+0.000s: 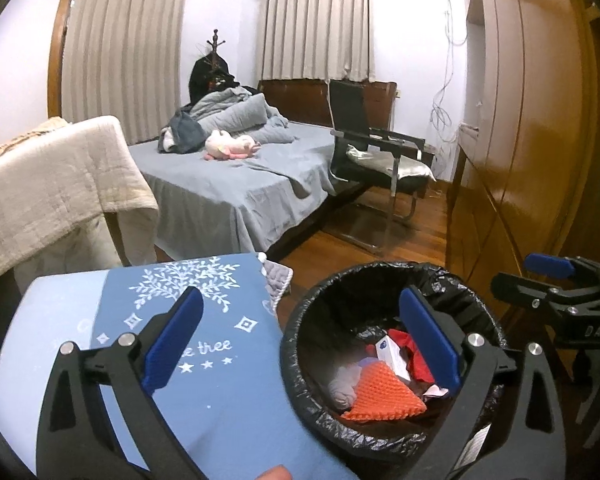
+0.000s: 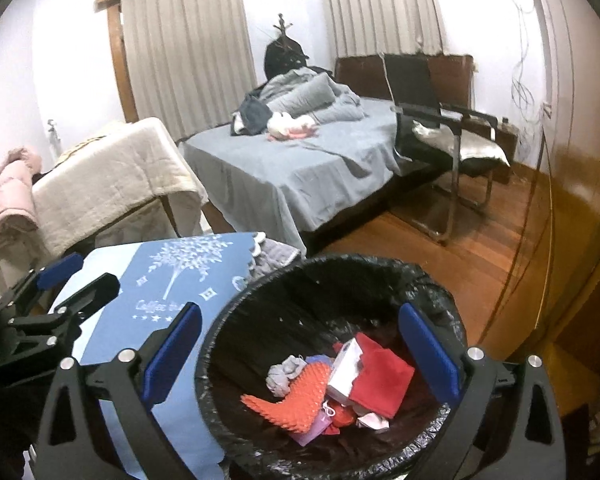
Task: Collect trash
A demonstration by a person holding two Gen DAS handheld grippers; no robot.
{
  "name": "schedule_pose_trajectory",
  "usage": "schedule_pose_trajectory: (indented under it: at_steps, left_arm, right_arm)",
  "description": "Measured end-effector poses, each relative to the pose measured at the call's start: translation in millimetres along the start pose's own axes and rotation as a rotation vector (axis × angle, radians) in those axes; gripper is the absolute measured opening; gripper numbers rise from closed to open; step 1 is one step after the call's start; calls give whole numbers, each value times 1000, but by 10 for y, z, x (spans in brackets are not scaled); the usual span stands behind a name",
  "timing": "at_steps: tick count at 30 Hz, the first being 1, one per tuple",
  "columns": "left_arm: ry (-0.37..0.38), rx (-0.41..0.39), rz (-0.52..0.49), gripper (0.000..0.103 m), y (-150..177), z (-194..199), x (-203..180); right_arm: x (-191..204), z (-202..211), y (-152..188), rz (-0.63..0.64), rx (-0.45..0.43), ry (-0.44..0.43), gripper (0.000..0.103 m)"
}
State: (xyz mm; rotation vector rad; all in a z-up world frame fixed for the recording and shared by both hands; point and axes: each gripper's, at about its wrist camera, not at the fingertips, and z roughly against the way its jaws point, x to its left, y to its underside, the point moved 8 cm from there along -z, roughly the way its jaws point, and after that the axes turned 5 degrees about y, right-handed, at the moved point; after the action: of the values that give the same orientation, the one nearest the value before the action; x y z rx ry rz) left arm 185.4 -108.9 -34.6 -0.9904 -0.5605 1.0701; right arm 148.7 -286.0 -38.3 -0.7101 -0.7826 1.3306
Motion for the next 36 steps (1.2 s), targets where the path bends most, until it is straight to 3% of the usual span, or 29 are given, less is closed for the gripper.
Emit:
schedule_pose_trajectory:
  at_steps: [17,36]
  left_arm:
    - [-41,-29,16,96,-59,351,58]
    - [-42,-35,10,96,-74,381,35]
  right_arm:
    - [253,234,-88,48,-46,-21,97]
    - [278,234,-85,50,-48,-22,97]
